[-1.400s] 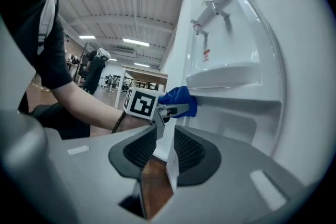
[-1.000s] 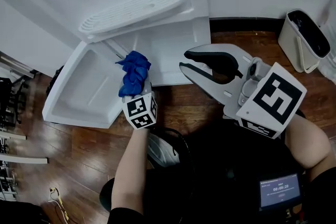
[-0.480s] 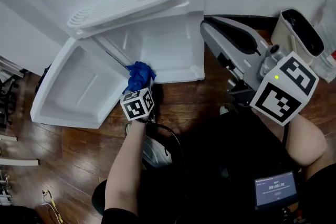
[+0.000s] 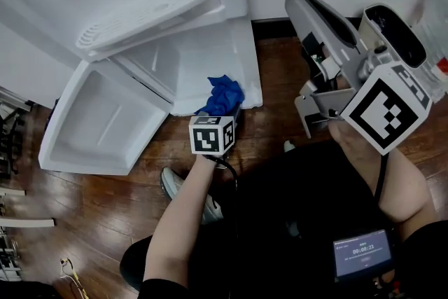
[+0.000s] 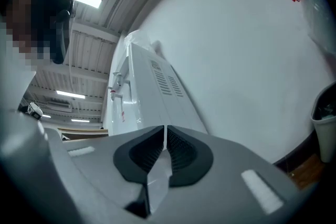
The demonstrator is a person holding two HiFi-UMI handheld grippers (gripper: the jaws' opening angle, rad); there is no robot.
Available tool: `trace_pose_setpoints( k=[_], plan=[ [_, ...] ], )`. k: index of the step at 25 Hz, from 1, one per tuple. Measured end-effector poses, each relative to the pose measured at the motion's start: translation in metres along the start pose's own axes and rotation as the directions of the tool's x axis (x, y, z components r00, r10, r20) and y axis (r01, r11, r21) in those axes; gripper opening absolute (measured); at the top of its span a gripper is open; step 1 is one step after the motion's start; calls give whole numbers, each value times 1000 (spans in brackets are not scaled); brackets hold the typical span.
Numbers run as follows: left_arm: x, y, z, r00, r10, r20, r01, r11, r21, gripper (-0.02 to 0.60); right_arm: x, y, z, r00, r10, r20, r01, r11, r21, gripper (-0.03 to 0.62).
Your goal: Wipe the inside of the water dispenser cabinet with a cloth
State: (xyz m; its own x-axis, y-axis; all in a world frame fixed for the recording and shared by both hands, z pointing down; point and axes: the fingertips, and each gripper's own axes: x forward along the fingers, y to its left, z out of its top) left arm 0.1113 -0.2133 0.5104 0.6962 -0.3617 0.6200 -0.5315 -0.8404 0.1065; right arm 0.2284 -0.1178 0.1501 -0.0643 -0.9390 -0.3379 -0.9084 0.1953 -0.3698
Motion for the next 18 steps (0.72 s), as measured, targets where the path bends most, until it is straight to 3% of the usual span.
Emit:
trace_pose_setpoints(
  k=[3,4,6,7,8,11,15,18],
  plan=[
    [18,-67,-1,983,-159,-89,170,977,132,188,-1,-5,0,1000,-2,1,2,999,37,21],
    [21,-90,-4,966,-221,-131,242,954,177,187,-1,-6,-1,1000,-3,1,3,999,49,20],
    [24,-139,-15,911,-349,-222,398,885,241,186,-2,-8,-1,1000,-8,2,8,998,59,20],
    [26,-157,-18,896,-375,-238,431,865,257,186,-3,-9,0,1000,-12,5,12,998,57,20],
    [31,-165,-17,906,-361,-222,412,871,266,184,-4,-10,1,1000,-15,8,15,999,51,21],
    [40,-148,-1,966,-228,-118,250,940,233,181,-5,-12,6,1000,-14,23,13,999,49,20],
    [15,-106,25,991,-132,-20,133,985,108,181,-6,-16,6,999,-21,25,19,997,72,18],
    [-15,-67,56,997,-23,75,18,997,69,181,-5,-13,5,1000,-15,25,13,997,77,18]
  ],
)
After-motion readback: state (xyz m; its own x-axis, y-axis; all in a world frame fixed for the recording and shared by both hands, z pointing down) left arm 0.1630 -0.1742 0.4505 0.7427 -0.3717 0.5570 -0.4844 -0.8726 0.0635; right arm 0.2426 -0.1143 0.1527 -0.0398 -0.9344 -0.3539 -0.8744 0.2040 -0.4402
